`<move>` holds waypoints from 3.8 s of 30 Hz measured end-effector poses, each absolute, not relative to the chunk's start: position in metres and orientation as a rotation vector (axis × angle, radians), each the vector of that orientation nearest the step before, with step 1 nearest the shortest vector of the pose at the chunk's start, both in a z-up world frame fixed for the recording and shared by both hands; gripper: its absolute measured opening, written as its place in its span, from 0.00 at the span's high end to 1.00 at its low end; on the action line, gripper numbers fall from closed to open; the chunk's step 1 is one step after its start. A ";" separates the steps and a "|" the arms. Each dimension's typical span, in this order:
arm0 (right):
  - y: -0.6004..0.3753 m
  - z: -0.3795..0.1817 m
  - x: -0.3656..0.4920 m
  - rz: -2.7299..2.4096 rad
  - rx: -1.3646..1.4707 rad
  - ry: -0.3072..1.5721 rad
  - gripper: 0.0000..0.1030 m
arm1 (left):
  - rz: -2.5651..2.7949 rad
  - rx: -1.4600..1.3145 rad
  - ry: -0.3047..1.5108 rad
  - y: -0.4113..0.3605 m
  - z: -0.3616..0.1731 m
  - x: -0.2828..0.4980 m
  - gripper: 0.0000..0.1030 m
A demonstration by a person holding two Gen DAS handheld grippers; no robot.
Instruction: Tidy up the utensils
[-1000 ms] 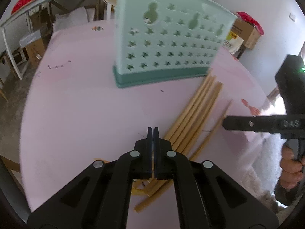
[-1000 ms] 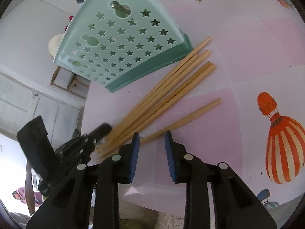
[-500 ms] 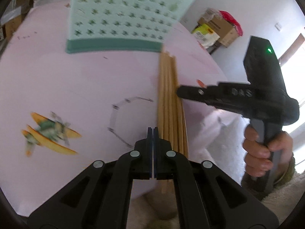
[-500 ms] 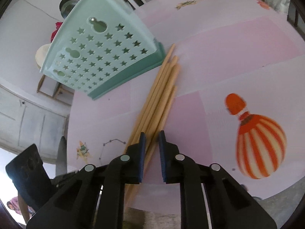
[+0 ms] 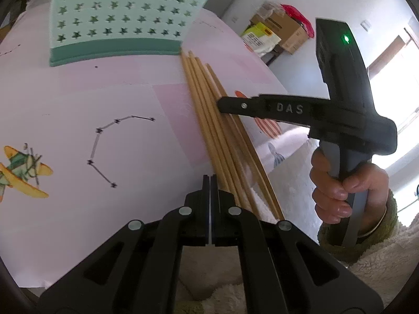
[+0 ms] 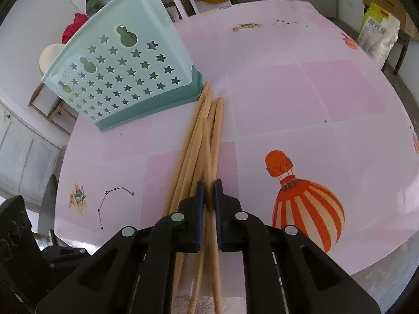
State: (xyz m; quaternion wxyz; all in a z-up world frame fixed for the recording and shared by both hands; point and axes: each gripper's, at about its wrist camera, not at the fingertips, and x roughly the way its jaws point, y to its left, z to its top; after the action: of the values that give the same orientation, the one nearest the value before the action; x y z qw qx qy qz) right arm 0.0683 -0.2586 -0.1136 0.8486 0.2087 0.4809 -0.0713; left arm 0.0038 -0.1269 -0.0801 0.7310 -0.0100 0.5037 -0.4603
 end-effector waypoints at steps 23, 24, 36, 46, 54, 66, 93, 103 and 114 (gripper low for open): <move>-0.273 -0.120 0.084 -0.127 0.510 0.962 0.93 | -0.715 -0.045 0.900 -0.119 -0.029 0.118 0.91; -0.274 -0.121 0.084 -0.126 0.514 0.962 0.93 | -0.710 -0.045 0.904 -0.121 -0.030 0.121 0.91; -0.274 -0.121 0.083 -0.123 0.516 0.970 0.93 | -0.664 -0.097 0.911 -0.124 -0.042 0.134 0.91; -0.276 -0.122 0.083 -0.123 0.525 0.970 0.93 | -0.685 -0.116 0.919 -0.127 -0.055 0.130 0.91; -0.276 -0.122 0.084 -0.122 0.526 0.968 0.93 | -0.806 -0.134 0.983 -0.154 -0.066 0.124 0.91; -0.279 -0.123 0.084 -0.113 0.546 0.967 0.93 | -0.827 -0.204 1.008 -0.175 -0.080 0.137 0.91; -0.238 -0.128 0.104 -0.037 0.573 1.011 0.93 | -0.867 -0.113 0.993 -0.112 -0.075 0.027 0.85; -0.201 -0.126 0.132 -0.018 0.512 1.008 0.93 | -0.763 -0.164 0.995 -0.076 -0.076 0.047 0.85; -0.213 -0.117 0.154 -0.039 0.474 0.997 0.93 | -0.753 -0.185 0.985 -0.060 -0.071 0.054 0.85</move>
State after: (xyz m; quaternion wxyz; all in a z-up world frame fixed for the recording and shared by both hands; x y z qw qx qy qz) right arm 0.1538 -0.2134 -0.1172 0.8513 0.2251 0.4736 -0.0187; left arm 0.0541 -0.0596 -0.0710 0.8100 -0.0866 0.4608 -0.3522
